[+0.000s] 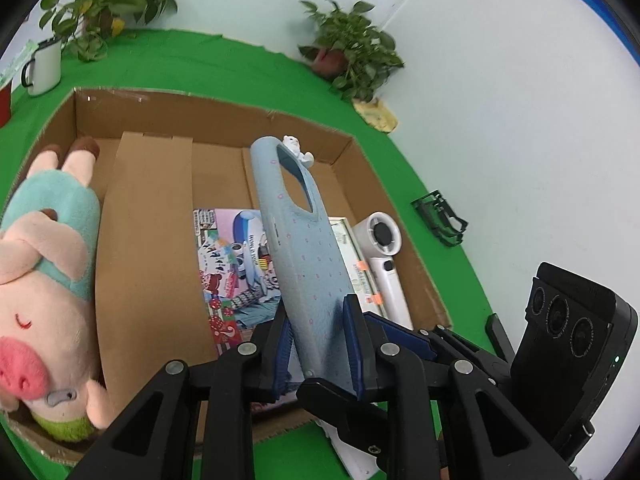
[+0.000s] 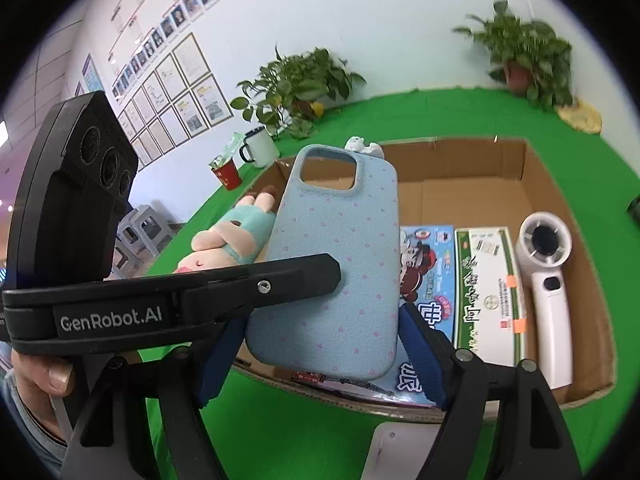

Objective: Organize objects
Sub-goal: 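Lower the phone case onto the picture-book box and open the left gripper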

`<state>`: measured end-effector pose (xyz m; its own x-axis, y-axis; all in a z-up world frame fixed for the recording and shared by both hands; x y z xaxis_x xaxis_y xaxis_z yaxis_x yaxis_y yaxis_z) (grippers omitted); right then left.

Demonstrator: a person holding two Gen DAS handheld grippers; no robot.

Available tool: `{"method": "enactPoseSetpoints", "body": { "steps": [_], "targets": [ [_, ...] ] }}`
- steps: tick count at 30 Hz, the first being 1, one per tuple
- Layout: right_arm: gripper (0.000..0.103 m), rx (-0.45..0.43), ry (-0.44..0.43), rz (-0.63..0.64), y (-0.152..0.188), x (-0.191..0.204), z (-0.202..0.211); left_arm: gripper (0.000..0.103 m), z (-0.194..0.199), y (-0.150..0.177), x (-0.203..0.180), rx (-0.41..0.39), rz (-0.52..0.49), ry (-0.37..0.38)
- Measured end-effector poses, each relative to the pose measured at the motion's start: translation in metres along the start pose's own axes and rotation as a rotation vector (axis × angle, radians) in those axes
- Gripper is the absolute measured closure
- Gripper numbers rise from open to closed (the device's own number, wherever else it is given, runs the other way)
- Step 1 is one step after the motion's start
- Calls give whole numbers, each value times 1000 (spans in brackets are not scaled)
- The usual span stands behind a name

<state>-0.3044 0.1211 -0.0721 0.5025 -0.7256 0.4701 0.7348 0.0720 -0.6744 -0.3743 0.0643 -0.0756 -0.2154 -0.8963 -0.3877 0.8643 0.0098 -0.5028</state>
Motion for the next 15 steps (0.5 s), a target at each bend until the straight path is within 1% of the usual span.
{"method": "enactPoseSetpoints", "body": {
  "steps": [8, 12, 15],
  "targets": [
    [26, 77, -11, -77, 5, -23, -29, 81, -39, 3, 23, 64, 63, 3],
    [26, 113, -10, -99, 9, -29, -41, 80, -54, 9, 36, 113, 96, -3],
    [24, 135, -30, -110, 13, -30, -46, 80, -51, 10, 42, 104, 99, -2]
  ]
}}
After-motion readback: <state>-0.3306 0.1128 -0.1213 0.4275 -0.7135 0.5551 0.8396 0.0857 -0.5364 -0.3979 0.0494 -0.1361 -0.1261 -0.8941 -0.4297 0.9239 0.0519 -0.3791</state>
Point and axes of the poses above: each gripper's, at about its wrist camera, not at the fingertips, and z roughly against the way its jaws point, x to its left, y to its underside, the point moved 7 cm from there along -z, roughly the way its jaws point, and after that the axes turned 10 degrees about -y, right-handed, at the moved point
